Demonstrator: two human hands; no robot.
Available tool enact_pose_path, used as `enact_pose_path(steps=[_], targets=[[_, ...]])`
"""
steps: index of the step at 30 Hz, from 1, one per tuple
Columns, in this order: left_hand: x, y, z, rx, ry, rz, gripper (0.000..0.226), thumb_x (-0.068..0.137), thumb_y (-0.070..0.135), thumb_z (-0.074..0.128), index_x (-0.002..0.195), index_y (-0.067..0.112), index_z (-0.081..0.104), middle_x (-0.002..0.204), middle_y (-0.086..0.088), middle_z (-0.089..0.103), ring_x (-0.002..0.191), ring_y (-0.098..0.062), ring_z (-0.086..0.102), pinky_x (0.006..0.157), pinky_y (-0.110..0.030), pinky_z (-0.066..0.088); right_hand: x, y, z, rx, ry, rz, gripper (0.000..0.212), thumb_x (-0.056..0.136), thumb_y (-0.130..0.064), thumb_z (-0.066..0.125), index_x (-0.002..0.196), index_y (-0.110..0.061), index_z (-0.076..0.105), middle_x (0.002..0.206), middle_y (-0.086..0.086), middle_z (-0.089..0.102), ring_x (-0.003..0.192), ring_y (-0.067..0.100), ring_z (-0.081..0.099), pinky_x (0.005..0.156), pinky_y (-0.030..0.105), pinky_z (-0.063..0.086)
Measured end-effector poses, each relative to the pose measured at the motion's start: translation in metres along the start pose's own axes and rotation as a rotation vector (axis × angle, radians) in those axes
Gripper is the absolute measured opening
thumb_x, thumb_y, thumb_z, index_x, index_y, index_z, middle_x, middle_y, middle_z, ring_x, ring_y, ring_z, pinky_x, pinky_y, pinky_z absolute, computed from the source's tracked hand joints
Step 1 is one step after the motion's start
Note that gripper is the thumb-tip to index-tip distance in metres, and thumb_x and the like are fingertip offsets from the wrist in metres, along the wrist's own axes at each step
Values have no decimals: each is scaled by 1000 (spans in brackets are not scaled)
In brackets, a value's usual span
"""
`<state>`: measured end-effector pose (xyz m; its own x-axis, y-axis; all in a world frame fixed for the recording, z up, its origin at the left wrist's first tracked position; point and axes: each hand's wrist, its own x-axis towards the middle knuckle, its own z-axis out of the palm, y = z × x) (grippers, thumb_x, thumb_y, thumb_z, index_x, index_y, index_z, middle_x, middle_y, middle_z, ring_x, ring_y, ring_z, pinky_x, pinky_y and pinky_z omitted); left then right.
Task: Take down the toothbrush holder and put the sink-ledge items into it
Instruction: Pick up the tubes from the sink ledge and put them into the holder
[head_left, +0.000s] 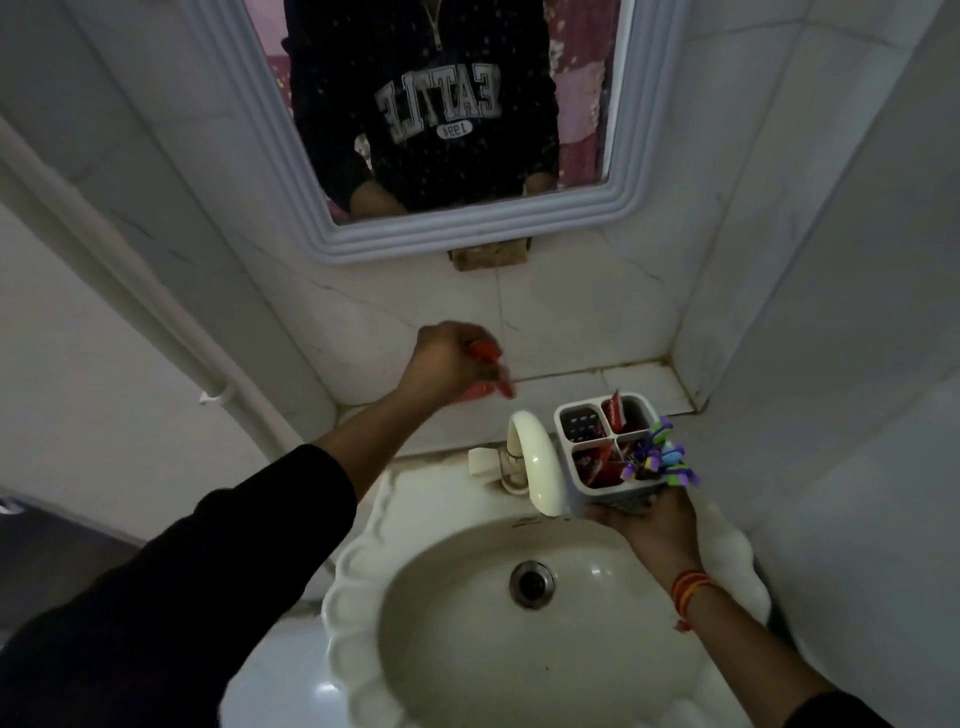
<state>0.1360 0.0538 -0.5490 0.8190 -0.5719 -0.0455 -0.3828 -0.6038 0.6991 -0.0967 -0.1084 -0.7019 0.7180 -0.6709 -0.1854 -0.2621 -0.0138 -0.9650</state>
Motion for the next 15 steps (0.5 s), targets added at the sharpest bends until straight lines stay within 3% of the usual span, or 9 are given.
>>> enact_pose_path(steps=[3,5,7,9,11,13,15], targets=[[-15,48,-3,-17,59,212,36,69,33,89,98,16,79,89,8,76,81,-1,71,72,-11,57,-2,-4,-1,-21,3,-17,80,56,19,92,129,9,61,120,13,67,93,-2,68,63,0,50],[-16,67,4,104,0,294,34,73,32,88,103,18,79,94,6,76,83,-1,68,72,-9,51,-3,-3,-2,-66,25,2,75,59,9,96,126,6,63,112,13,69,99,14,70,69,7,52],[-14,77,18,232,-105,328,31,78,28,84,106,17,78,100,4,77,85,-3,67,74,-7,48,-7,-5,-3,-142,17,21,65,63,-13,98,118,2,67,98,12,68,99,30,70,79,25,53],[-12,81,35,314,-209,347,28,83,24,80,109,14,78,105,1,78,90,-7,69,83,-16,54,-7,-4,-4,-157,21,43,61,65,-18,98,115,1,68,94,11,66,91,29,67,84,35,54],[-10,80,45,365,-311,334,24,87,24,76,109,15,79,103,3,78,86,-3,68,87,-19,55,-5,-3,-4,-176,21,53,62,65,-19,98,116,1,68,94,11,65,89,27,64,83,34,52],[-5,73,46,323,-364,269,22,88,30,75,104,16,81,90,10,76,68,7,63,70,-5,49,-6,-4,-3,-189,23,50,65,64,-21,99,117,0,68,95,11,66,88,25,63,82,32,51],[3,57,40,203,-332,168,24,88,34,75,101,15,81,83,6,76,60,8,64,56,-1,45,-6,-4,-4,-187,28,61,63,63,-23,99,114,-4,68,95,9,66,85,22,62,86,37,56]])
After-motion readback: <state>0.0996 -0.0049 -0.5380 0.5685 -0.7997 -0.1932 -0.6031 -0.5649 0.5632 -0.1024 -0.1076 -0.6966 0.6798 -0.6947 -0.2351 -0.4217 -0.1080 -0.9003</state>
